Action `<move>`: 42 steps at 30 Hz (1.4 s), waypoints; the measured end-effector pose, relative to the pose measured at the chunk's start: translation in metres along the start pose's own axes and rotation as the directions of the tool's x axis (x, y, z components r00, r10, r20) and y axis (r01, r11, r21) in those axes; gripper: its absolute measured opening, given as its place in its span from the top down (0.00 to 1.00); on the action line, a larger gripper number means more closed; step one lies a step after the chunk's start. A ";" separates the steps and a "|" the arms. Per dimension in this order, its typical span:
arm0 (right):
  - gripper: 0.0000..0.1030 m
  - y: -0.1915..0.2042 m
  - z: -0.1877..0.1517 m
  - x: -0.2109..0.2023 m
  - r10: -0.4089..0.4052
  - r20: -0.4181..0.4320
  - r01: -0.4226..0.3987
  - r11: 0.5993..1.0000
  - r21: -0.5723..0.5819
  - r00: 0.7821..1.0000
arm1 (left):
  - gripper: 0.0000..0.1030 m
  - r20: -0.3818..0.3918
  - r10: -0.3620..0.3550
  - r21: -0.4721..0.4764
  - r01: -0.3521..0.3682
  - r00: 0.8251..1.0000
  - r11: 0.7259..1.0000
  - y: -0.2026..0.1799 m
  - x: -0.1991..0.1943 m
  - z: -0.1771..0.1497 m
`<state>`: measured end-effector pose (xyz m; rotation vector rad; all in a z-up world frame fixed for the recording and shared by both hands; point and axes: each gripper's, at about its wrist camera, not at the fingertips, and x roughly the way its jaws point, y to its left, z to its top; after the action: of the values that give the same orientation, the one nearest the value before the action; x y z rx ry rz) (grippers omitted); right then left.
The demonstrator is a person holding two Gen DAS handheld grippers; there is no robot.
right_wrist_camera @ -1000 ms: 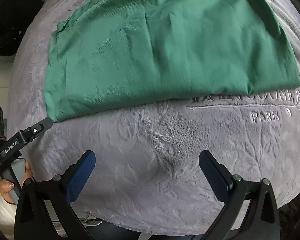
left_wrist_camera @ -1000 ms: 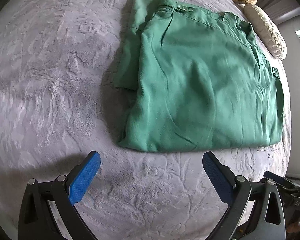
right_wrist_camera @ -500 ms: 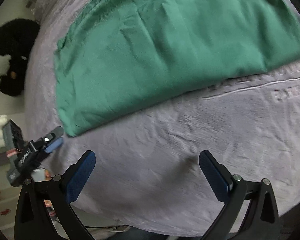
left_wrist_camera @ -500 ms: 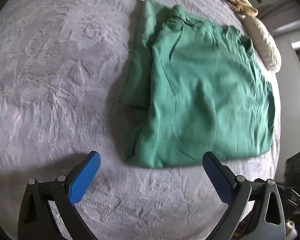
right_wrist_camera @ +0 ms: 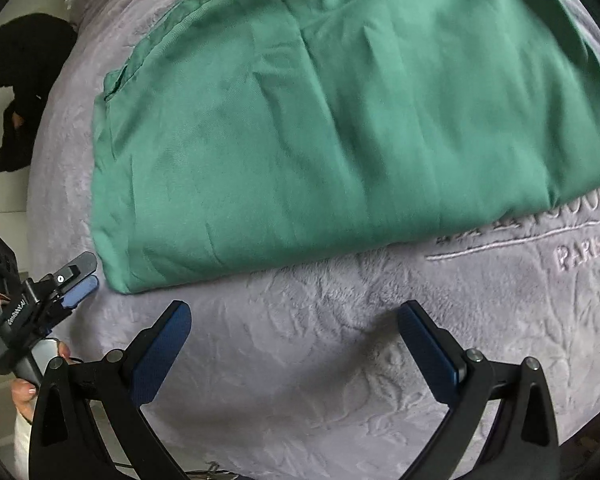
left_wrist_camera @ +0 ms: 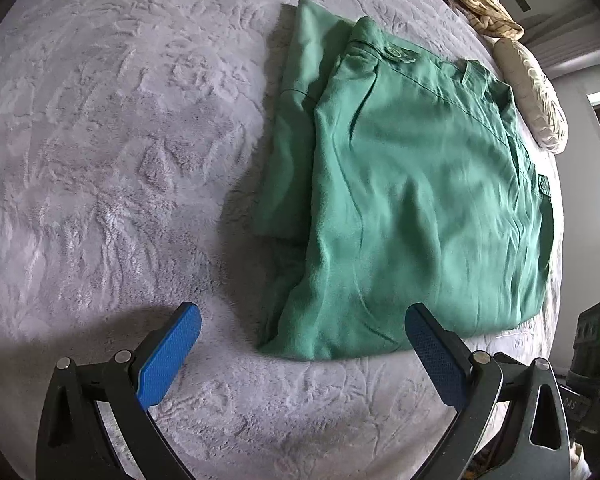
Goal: Fold large clothes
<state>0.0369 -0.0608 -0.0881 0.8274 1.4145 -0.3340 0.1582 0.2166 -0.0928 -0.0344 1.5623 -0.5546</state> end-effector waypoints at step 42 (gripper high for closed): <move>0.00 0.074 -0.026 0.025 -0.256 0.068 0.264 0.908 -0.326 0.964 | 0.01 -0.006 0.006 0.005 -0.006 1.000 1.000 -0.004 0.006 0.006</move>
<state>0.0712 0.0145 -0.0876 0.3567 1.5101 -0.2943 0.1622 0.2087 -0.0967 -0.0240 1.5663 -0.5546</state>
